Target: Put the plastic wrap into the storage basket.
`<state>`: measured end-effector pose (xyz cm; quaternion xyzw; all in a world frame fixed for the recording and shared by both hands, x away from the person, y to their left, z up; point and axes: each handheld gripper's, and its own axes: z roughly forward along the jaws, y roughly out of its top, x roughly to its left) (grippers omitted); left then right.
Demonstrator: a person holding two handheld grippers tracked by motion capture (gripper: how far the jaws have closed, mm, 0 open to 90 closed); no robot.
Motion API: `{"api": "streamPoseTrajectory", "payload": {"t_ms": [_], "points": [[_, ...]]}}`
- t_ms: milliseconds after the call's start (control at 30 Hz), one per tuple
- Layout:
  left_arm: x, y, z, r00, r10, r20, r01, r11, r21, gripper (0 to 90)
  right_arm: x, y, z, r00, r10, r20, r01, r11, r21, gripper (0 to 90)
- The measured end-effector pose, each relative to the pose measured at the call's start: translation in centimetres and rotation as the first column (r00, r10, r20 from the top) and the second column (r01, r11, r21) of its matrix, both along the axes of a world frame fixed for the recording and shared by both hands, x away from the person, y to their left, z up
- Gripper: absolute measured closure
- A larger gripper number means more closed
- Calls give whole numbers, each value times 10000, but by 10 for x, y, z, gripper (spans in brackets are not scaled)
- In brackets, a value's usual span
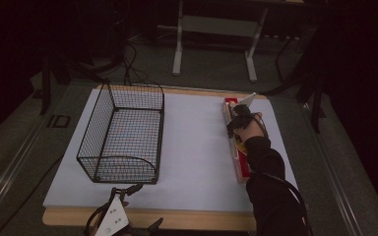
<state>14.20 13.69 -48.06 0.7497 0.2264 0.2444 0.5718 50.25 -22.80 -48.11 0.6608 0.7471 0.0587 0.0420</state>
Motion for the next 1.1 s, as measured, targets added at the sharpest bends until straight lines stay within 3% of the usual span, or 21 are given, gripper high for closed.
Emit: {"api": "streamPoseTrajectory", "payload": {"t_ms": [233, 367, 533, 1100], "points": [[0, -1, 0, 10000, -4, 2, 4, 10000, -4, 6, -3, 2, 18, 9988, 305, 385, -304, 9995, -37, 394], [0, -1, 0, 10000, -6, -7, 6, 10000, -18, 6, -4, 4, 27, 9976, 404, 555, -388, 9988, -298, 393], [0, 0, 0, 10000, -3, -1, 3, 10000, -14, 6, -5, 7, 37, 9955, 544, 773, -532, 9984, -179, 394], [0, 0, 0, 10000, 9, 10, -9, 10000, -24, 6, -13, 50, 86, 9790, 1278, 1588, -1288, 9917, -37, 394]]}}
